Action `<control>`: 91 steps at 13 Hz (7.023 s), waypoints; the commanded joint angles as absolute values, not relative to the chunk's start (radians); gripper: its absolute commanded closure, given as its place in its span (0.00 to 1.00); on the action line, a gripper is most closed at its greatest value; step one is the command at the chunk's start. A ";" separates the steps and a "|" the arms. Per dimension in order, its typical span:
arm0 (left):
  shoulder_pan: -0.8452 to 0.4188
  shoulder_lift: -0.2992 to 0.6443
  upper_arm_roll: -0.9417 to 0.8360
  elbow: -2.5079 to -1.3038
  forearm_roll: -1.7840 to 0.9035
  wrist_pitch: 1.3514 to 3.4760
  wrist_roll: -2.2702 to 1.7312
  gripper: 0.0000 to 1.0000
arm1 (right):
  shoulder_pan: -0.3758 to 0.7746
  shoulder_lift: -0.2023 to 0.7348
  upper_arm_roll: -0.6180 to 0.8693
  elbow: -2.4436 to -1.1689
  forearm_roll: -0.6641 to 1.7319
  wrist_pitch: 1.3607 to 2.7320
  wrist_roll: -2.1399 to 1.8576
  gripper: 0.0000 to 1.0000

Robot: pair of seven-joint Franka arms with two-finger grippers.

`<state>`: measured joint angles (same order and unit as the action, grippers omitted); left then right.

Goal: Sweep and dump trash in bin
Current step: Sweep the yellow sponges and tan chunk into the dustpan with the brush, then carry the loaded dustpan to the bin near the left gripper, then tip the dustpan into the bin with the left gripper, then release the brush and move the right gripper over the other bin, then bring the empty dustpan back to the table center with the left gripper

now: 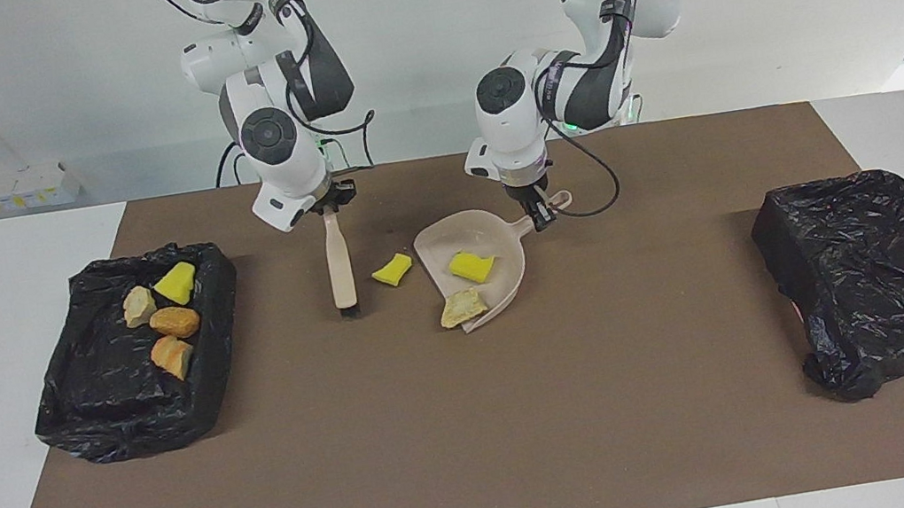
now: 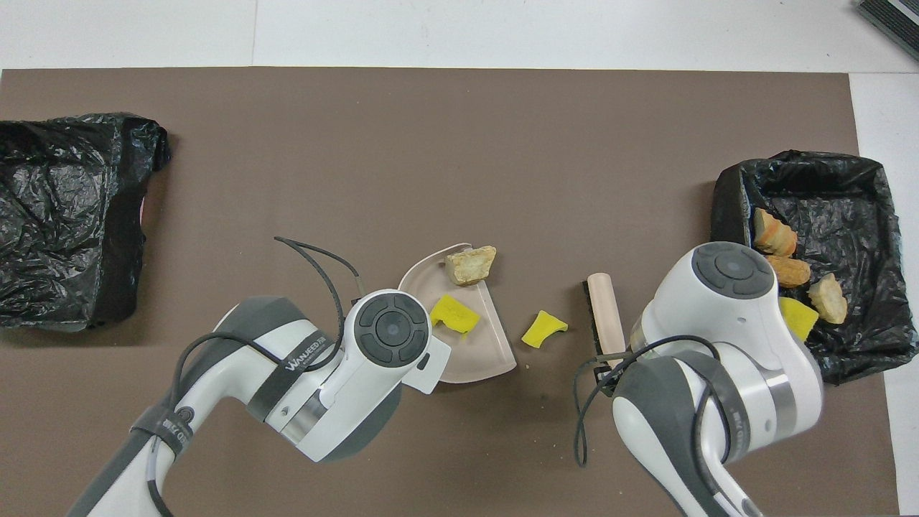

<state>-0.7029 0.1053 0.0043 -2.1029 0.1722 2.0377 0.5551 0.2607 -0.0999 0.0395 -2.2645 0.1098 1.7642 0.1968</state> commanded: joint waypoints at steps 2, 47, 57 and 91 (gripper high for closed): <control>-0.758 0.060 0.008 -2.158 0.227 2.025 0.560 1.00 | 0.314 -0.141 0.057 -2.364 0.110 1.928 0.288 1.00; 0.247 0.142 0.018 -1.631 0.288 2.022 1.653 1.00 | 0.784 0.130 0.057 -1.988 0.138 2.035 0.784 0.00; 0.305 0.178 0.023 -1.635 0.754 2.160 1.563 1.00 | 0.421 0.103 0.048 -1.655 0.069 1.510 0.336 0.00; -0.173 0.060 0.005 -1.781 1.090 1.658 1.163 1.00 | 0.072 -0.017 -0.077 -1.583 0.023 1.479 -0.015 0.00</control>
